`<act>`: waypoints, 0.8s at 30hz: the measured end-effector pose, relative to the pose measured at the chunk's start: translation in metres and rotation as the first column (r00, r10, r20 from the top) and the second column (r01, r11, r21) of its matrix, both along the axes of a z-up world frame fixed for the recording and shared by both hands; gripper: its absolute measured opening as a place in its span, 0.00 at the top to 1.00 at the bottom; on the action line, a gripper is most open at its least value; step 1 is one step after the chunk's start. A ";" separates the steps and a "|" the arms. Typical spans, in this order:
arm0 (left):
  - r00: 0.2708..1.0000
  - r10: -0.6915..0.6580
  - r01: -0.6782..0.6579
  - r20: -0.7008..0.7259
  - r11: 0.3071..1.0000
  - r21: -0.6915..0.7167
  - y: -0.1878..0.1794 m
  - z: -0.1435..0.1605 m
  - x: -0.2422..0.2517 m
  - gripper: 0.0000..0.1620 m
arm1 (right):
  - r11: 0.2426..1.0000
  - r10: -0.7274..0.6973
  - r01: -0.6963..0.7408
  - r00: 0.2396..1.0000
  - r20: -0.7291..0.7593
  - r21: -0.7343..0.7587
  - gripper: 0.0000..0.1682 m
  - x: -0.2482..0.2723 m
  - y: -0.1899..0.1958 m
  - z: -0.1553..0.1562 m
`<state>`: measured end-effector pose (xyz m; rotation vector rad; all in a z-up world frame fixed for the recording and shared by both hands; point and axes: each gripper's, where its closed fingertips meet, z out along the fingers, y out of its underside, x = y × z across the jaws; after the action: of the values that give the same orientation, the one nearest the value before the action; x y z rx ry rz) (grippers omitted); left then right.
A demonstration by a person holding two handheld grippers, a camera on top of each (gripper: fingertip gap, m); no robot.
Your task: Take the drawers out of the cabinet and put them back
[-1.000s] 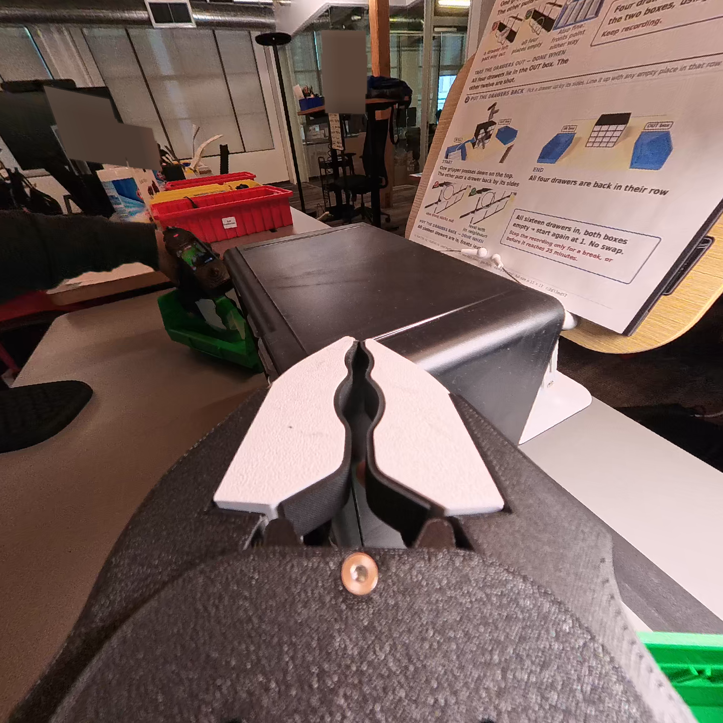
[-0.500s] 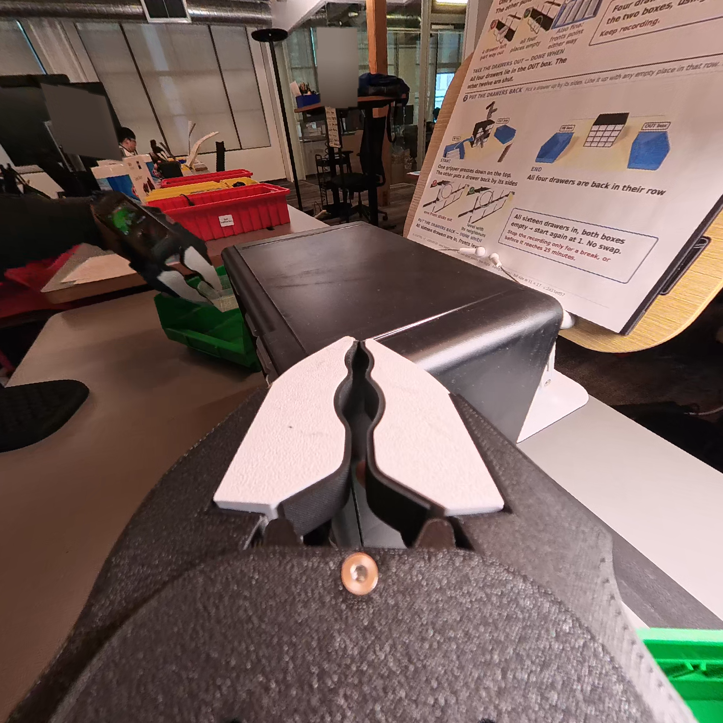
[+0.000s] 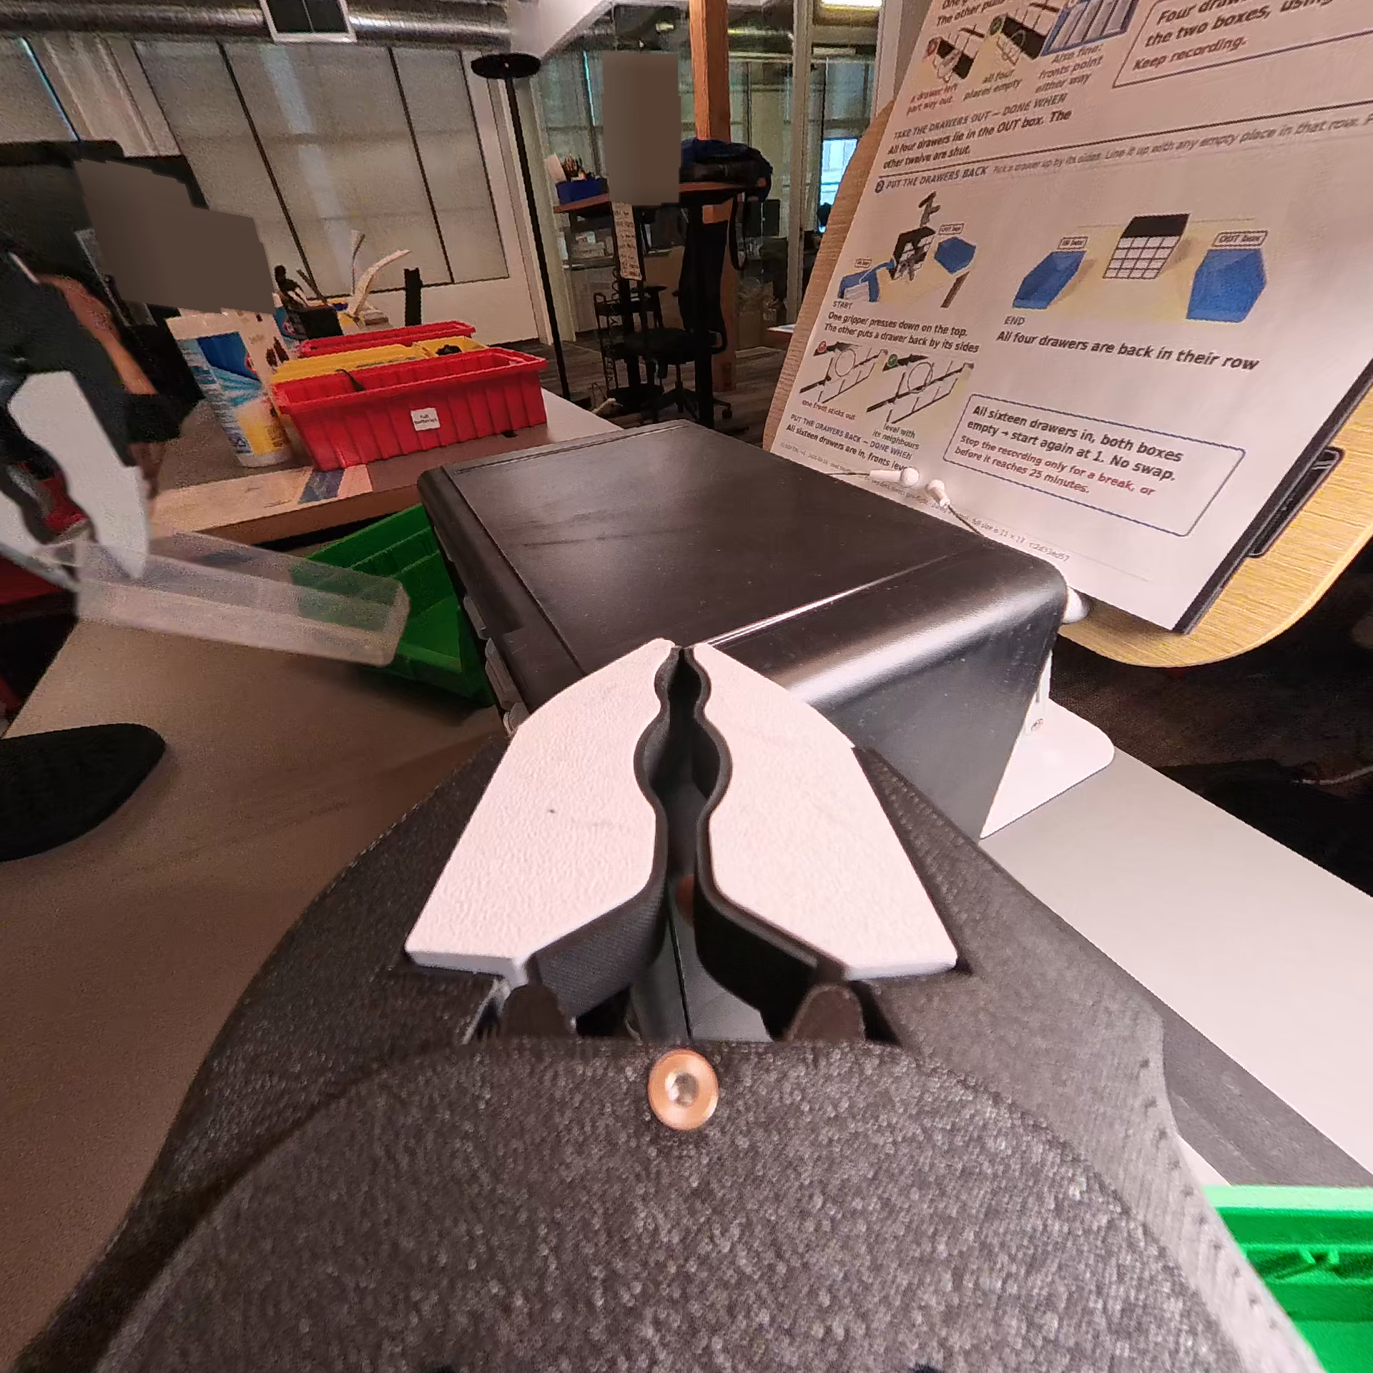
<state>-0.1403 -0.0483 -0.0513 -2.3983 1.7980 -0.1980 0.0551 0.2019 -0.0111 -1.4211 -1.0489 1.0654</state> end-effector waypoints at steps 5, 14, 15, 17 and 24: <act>0.987 -0.135 0.135 0.083 0.991 0.007 0.008 0.009 0.071 0.90 | 1.000 -0.004 0.004 1.000 0.008 0.007 1.00 0.000 0.000 0.000; 0.989 -0.125 0.118 0.079 0.989 0.088 0.066 -0.007 0.134 0.90 | 1.000 0.004 -0.004 1.000 0.003 0.004 1.00 0.000 -0.001 0.000; 0.990 -0.117 0.110 0.073 0.989 0.094 0.071 -0.009 0.136 0.90 | 1.000 0.004 -0.004 1.000 0.003 0.005 1.00 0.000 -0.001 0.000; 0.991 -0.110 0.102 0.073 0.990 0.100 0.077 -0.012 0.141 0.90 | 1.000 0.003 -0.003 1.000 0.006 0.007 1.00 0.000 -0.001 0.000; 0.992 -0.127 0.121 0.023 0.977 0.177 0.083 -0.009 0.155 0.90 | 1.000 0.009 -0.009 1.000 0.012 0.011 1.00 0.000 -0.002 0.000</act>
<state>0.0142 0.0343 -0.0608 -2.1533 1.8670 -0.0877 0.0551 0.1997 -0.0112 -1.4169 -1.0689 1.0574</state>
